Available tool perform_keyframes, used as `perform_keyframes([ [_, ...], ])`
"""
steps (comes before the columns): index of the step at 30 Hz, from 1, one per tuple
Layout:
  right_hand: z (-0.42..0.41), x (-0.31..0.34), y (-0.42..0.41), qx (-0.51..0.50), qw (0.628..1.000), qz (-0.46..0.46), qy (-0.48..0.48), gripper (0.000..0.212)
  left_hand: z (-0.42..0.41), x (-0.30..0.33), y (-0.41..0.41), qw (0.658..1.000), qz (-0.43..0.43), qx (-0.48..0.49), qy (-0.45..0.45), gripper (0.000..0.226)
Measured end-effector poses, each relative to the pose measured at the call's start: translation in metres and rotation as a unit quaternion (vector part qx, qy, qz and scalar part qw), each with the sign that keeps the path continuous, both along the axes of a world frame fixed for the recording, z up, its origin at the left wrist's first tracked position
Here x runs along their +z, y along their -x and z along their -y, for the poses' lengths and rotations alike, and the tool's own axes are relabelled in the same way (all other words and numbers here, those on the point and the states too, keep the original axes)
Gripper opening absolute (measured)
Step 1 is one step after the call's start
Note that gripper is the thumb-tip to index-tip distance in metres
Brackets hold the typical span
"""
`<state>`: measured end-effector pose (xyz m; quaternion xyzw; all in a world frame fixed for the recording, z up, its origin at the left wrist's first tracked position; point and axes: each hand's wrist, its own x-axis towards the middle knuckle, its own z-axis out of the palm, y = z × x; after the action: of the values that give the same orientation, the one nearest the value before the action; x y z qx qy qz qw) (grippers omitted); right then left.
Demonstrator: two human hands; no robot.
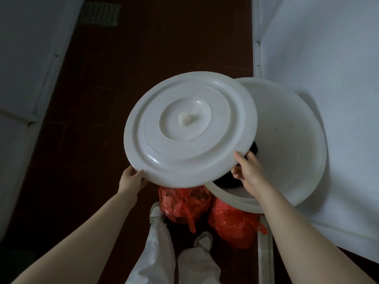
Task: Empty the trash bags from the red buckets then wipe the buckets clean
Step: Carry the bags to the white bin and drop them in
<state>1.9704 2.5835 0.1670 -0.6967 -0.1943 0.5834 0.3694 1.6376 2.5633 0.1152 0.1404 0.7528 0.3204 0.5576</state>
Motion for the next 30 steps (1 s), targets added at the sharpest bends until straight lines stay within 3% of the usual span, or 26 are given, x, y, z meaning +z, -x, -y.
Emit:
perform_keyframes([
  [3,-0.027,0.01,0.027,-0.008,0.999,-0.042,-0.033,0.003,-0.007,-0.002,0.005,1.0,0.023,0.014,0.007,0.017],
  [10,-0.054,-0.007,0.087,-0.009,0.999,-0.03,-0.02,0.003,-0.02,-0.014,0.012,0.997,0.063,0.047,0.029,0.015],
  [15,-0.074,-0.02,0.132,-0.005,1.0,0.01,-0.029,0.007,-0.035,-0.024,0.013,0.986,0.111,0.107,0.058,0.047],
  [19,-0.09,-0.038,0.167,0.021,0.998,0.055,-0.013,0.01,-0.046,-0.024,0.013,0.966,0.179,0.15,0.113,0.02],
  [22,-0.098,-0.055,0.185,0.034,0.996,0.083,-0.003,0.012,-0.052,-0.026,0.018,0.946,0.234,0.181,0.136,0.05],
  [27,-0.106,-0.081,0.205,0.029,0.996,0.084,0.031,0.013,-0.063,-0.017,0.019,0.922,0.305,0.182,0.153,0.013],
  [30,-0.107,-0.098,0.217,0.016,0.995,0.085,0.051,0.01,-0.069,-0.02,0.02,0.912,0.349,0.173,0.131,0.039],
])
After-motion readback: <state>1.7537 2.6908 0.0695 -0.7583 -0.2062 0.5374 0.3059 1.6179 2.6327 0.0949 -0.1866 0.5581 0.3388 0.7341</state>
